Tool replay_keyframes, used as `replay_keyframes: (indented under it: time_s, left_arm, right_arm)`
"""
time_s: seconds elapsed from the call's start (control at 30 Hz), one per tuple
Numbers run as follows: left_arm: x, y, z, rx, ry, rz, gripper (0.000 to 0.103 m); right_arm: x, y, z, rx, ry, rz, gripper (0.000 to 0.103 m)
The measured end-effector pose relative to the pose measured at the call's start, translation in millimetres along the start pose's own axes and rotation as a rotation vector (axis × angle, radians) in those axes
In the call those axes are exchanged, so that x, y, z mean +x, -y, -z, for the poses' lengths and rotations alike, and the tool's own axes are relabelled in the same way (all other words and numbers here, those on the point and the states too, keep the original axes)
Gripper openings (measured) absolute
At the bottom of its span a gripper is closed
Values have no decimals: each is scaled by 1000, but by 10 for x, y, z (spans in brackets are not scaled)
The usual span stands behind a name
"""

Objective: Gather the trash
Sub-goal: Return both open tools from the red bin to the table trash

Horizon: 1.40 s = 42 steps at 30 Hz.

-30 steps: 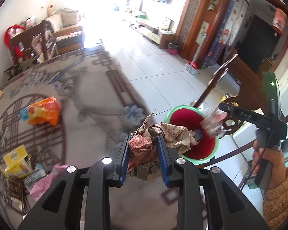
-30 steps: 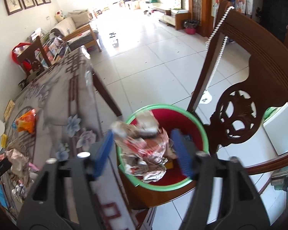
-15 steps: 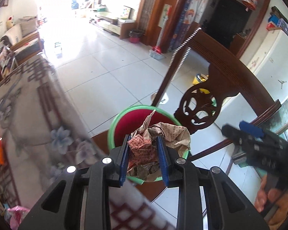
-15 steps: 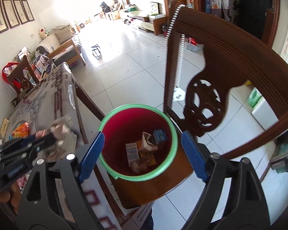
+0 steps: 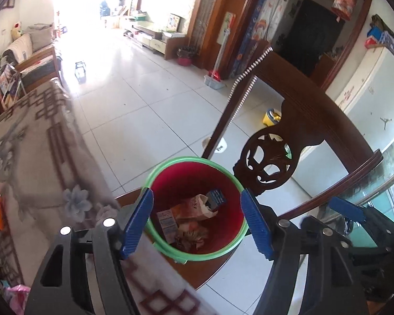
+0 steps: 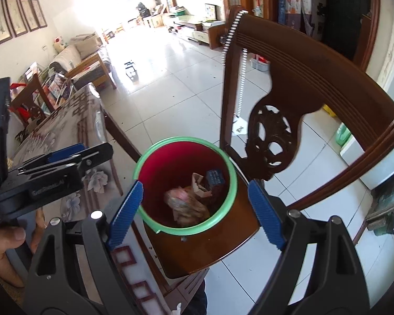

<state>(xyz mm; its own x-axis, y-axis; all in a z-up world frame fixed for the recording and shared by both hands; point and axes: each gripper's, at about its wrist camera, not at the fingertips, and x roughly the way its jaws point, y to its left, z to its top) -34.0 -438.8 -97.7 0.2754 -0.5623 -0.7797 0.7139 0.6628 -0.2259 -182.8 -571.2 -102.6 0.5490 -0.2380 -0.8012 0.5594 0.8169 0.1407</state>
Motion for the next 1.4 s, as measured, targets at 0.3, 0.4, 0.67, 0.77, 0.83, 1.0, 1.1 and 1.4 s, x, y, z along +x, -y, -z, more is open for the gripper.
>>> replay_keyframes:
  time_s: [0.3,0.4,0.67,0.77,0.83,1.0,1.1,1.4]
  left_arm:
    - [-1126,-948,449,-176,147,-163,66]
    - [-1493,-1387,707,-275,176,-237,66]
    - [-2072,-2290,1439,-462,177,-358,66]
    - [-2225,-2542,1696,-497,168,-386,66]
    - [-2315,-2703,1884,-512,158,-403,66]
    - [-2449,-3041,2349,-535,114,-410,66]
    - [-2446,-3176,2634,-527,64,-410,66]
    - [-2319,-3333,3314,-547,-55,-319,66]
  right_arm:
    - [250,-1199,8,-193,-50,-176,81]
    - [255,-1754,82,-285,-58,-248,81]
    - [160,-2803,409,-450,-94,-350,81]
    - [118,-3097,534,-489,-110,-366,81]
    - [85,-3283,612,-515,-116,-369,81]
    - [38,-3690,801,-568,-137,-363,83]
    - [36,-3901,916,-592,-154,-356,84]
    - [141,-4465,1228,-662,-219,-325,85]
